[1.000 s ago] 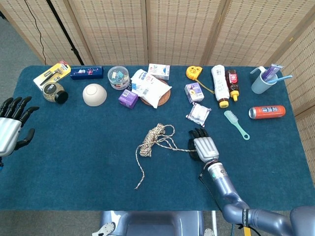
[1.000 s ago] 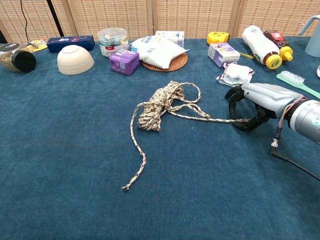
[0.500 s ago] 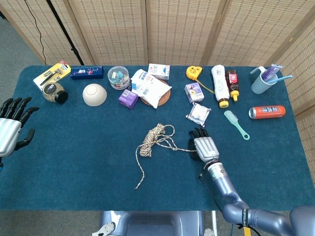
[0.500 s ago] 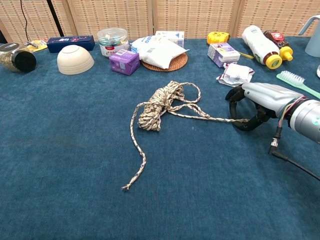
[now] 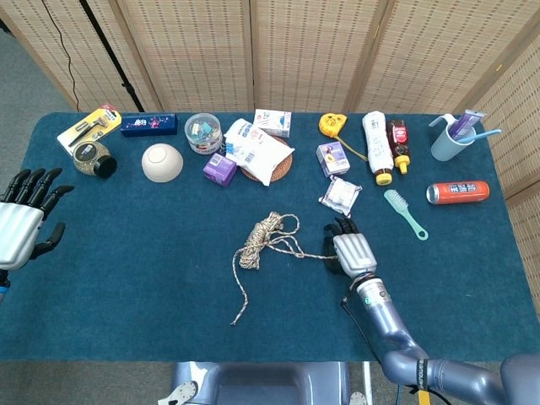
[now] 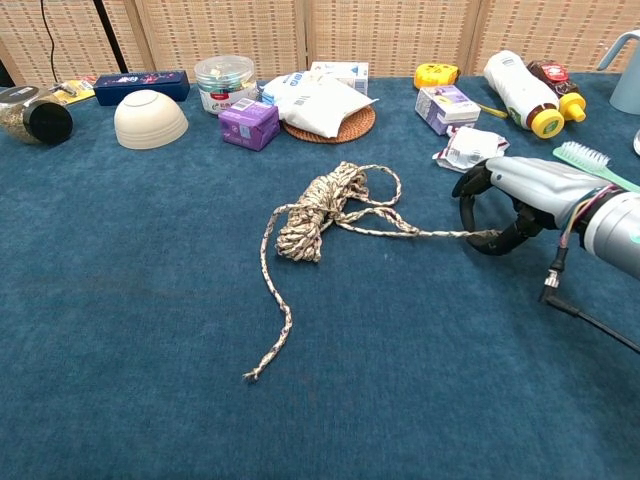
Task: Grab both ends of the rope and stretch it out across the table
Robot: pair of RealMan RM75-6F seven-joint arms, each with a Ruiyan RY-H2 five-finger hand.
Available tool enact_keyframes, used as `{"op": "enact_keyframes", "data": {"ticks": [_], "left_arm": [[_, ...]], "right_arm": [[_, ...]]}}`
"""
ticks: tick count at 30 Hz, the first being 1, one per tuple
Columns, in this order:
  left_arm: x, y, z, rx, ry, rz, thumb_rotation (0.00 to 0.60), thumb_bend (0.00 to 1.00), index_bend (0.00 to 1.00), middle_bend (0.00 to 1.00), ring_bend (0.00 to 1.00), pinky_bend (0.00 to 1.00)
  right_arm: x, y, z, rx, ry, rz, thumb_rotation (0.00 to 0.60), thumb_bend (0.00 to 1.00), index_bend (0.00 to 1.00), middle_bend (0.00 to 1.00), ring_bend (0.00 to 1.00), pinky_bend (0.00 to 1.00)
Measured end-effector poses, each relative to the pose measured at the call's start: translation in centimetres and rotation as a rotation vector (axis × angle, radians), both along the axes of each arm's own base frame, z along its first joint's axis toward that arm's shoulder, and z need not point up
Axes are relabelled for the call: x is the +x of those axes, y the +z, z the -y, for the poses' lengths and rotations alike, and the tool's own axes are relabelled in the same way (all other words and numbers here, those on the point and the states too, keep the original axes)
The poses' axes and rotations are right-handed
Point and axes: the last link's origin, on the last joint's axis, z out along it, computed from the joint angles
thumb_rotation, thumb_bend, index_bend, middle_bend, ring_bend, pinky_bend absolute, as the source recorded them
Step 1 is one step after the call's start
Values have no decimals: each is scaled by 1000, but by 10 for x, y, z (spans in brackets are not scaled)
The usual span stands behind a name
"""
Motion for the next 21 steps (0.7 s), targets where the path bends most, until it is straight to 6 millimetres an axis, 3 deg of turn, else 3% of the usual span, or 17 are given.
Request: {"op": "enact_keyframes", "data": {"ticks": [13,21], "left_arm": [[24,-30,-4,-146,-119,-31,600,431,271,142,100,0],[56,-70,-7,-326,-288,-81,600,431,315,133,27,0]], "right_arm": [[10,5,-4,-7,19,28,600,424,622,222,0,0],[14,6,-8,-11,22,45,600,423,624,224,0,0]]}}
